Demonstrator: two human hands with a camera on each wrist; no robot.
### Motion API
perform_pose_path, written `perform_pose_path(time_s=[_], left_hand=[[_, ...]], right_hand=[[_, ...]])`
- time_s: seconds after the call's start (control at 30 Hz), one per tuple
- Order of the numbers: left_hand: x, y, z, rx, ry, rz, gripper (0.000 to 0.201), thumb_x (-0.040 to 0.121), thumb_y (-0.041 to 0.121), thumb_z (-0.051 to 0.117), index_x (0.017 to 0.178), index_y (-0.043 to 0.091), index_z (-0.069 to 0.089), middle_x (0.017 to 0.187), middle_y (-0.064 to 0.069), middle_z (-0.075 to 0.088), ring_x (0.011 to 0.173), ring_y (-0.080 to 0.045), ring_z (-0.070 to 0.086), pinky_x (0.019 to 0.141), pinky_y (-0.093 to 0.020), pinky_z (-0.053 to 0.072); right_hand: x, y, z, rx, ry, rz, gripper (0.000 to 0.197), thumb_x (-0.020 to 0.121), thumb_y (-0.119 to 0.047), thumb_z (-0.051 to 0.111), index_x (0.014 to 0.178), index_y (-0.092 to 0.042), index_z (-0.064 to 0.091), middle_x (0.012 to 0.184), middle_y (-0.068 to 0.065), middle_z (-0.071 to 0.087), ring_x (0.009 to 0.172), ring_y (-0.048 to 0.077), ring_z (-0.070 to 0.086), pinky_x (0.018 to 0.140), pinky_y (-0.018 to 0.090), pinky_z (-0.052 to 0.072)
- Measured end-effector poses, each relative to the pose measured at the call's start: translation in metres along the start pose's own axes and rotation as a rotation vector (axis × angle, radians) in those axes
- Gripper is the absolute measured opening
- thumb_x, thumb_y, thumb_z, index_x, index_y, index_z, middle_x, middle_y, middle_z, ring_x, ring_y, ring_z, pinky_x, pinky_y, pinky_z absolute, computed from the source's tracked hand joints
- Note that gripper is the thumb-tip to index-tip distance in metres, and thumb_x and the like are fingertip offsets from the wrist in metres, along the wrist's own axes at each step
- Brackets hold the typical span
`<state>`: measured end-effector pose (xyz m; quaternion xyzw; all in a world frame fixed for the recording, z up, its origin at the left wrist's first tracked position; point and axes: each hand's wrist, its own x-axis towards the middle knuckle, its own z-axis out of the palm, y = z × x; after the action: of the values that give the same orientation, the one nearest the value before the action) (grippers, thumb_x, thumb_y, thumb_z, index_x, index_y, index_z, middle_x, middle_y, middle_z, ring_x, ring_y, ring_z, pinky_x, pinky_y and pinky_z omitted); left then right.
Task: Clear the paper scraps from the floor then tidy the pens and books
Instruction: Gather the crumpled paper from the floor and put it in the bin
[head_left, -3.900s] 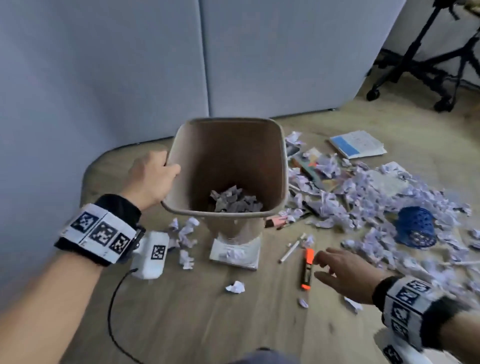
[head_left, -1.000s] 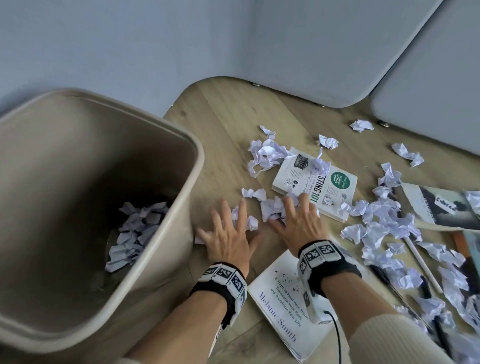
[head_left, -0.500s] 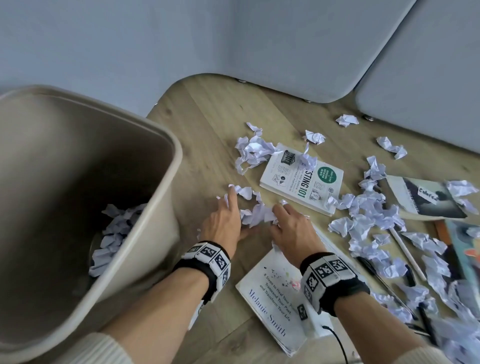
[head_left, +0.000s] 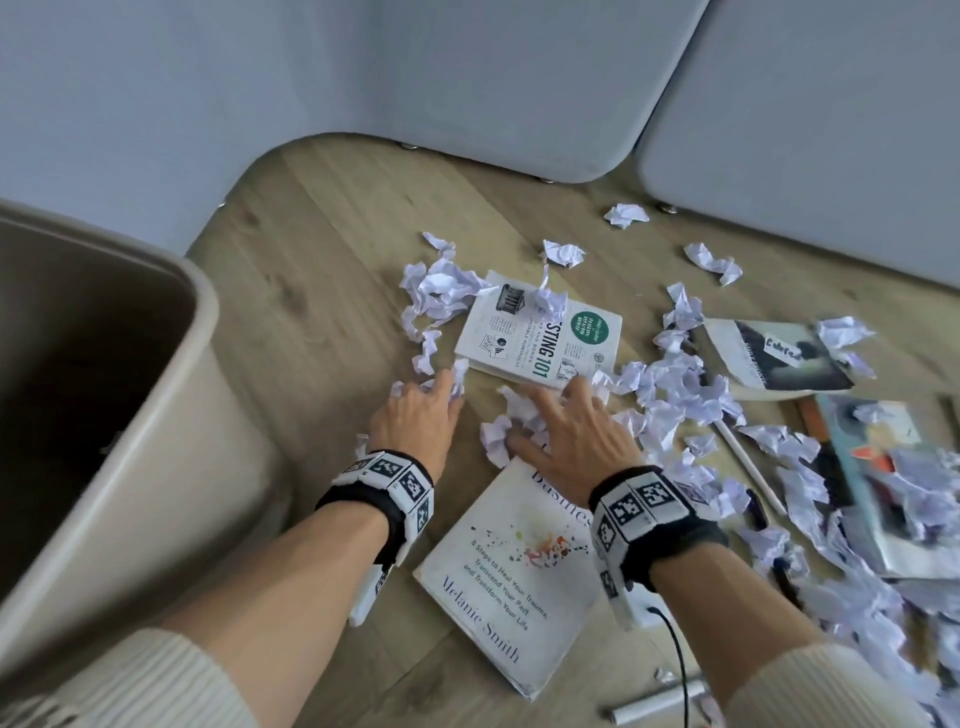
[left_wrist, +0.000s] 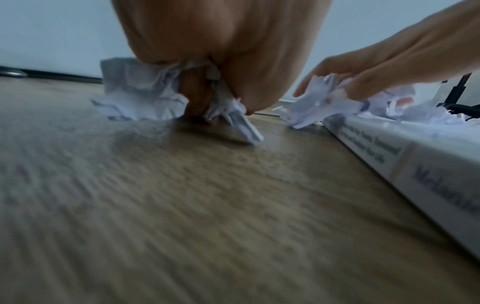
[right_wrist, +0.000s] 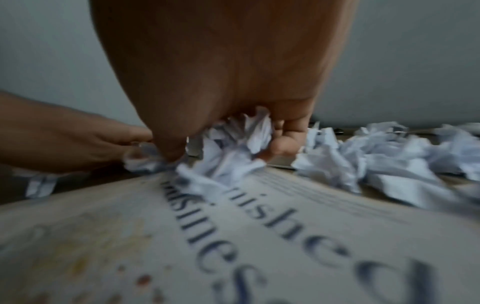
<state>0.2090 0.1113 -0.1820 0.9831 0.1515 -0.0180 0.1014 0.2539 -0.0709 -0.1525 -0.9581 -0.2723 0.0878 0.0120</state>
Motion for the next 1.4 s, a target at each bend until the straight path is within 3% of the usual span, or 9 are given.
perform_pose_path(time_s=[0.2,0.3,0.4,0.57,0.8,0.9,1.07,1.23,1.4], left_hand=[[-0.003,0.0,-0.002,0.027,-0.096,0.051,0.018,0.095,0.012,0.038,0.108,0.012,0.05,0.095,-0.012,0.065,0.091,-0.033,0.059,0.058,-0.037,0.033],[-0.013,0.0,-0.009,-0.023,-0.191,0.04,0.019,0.095,0.014,0.041,0.108,0.01,0.053,0.101,-0.016,0.064,0.094,-0.035,0.06,0.062,-0.038,0.037],[-0.026,-0.005,-0.023,-0.191,-0.186,0.0,0.021,0.094,0.025,0.046,0.104,0.01,0.056,0.095,-0.016,0.064,0.084,-0.035,0.058,0.062,-0.035,0.039],[-0.06,0.013,-0.081,-0.48,0.04,0.006,0.012,0.086,0.023,0.05,0.08,0.014,0.048,0.058,-0.006,0.047,0.056,-0.029,0.038,0.051,-0.034,0.032],[-0.126,0.041,-0.228,-0.673,0.498,0.216,0.018,0.085,0.023,0.052,0.073,0.019,0.04,0.047,0.002,0.039,0.045,-0.019,0.029,0.044,-0.027,0.029],[-0.143,0.007,-0.28,-0.599,0.584,0.153,0.026,0.086,0.026,0.05,0.066,0.019,0.036,0.046,0.0,0.032,0.047,-0.021,0.031,0.048,-0.032,0.031],[-0.142,-0.084,-0.315,-0.36,0.404,-0.232,0.032,0.097,0.028,0.04,0.069,0.012,0.041,0.064,-0.002,0.044,0.058,-0.02,0.041,0.052,-0.029,0.03],[-0.133,-0.134,-0.307,-0.404,0.088,-0.39,0.043,0.093,0.043,0.04,0.099,0.007,0.061,0.102,-0.015,0.067,0.097,-0.03,0.062,0.08,-0.034,0.046],[-0.136,-0.133,-0.311,-0.193,0.117,-0.346,0.038,0.097,0.035,0.037,0.099,0.008,0.063,0.105,-0.01,0.068,0.096,-0.029,0.06,0.078,-0.034,0.045]], right_hand=[[0.016,-0.04,0.013,-0.172,0.008,-0.086,0.026,0.099,-0.032,0.037,0.121,-0.019,0.039,0.118,0.008,0.04,0.095,0.028,0.052,0.056,0.032,0.036],[0.017,-0.046,0.012,-0.133,-0.045,-0.18,0.024,0.098,-0.014,0.038,0.122,-0.017,0.041,0.112,0.006,0.048,0.093,0.028,0.056,0.06,0.033,0.041],[0.015,-0.048,0.006,0.034,-0.017,-0.123,0.014,0.099,-0.022,0.04,0.11,-0.014,0.046,0.098,0.006,0.053,0.083,0.03,0.061,0.061,0.034,0.039],[-0.003,-0.042,-0.03,0.398,0.141,0.005,0.014,0.093,-0.02,0.052,0.088,-0.007,0.051,0.074,0.004,0.055,0.068,0.028,0.054,0.059,0.032,0.033],[-0.024,-0.082,-0.165,0.68,0.471,-0.041,0.015,0.089,-0.012,0.056,0.078,-0.005,0.047,0.062,0.004,0.058,0.056,0.019,0.047,0.051,0.016,0.034],[-0.022,-0.138,-0.215,0.804,0.583,-0.159,0.026,0.091,-0.029,0.055,0.078,-0.007,0.049,0.066,0.01,0.062,0.064,0.028,0.055,0.056,0.026,0.039],[-0.025,-0.235,-0.237,0.786,0.485,-0.35,0.023,0.095,-0.031,0.052,0.086,-0.01,0.049,0.073,0.006,0.063,0.068,0.025,0.055,0.057,0.027,0.031],[-0.023,-0.284,-0.215,0.458,-0.163,-0.502,0.011,0.091,-0.028,0.051,0.097,-0.019,0.054,0.088,-0.003,0.059,0.086,0.021,0.056,0.07,0.026,0.04],[-0.027,-0.265,-0.212,0.507,0.156,-0.446,0.031,0.09,-0.012,0.05,0.117,-0.019,0.064,0.112,0.004,0.068,0.103,0.02,0.061,0.08,0.02,0.041]])
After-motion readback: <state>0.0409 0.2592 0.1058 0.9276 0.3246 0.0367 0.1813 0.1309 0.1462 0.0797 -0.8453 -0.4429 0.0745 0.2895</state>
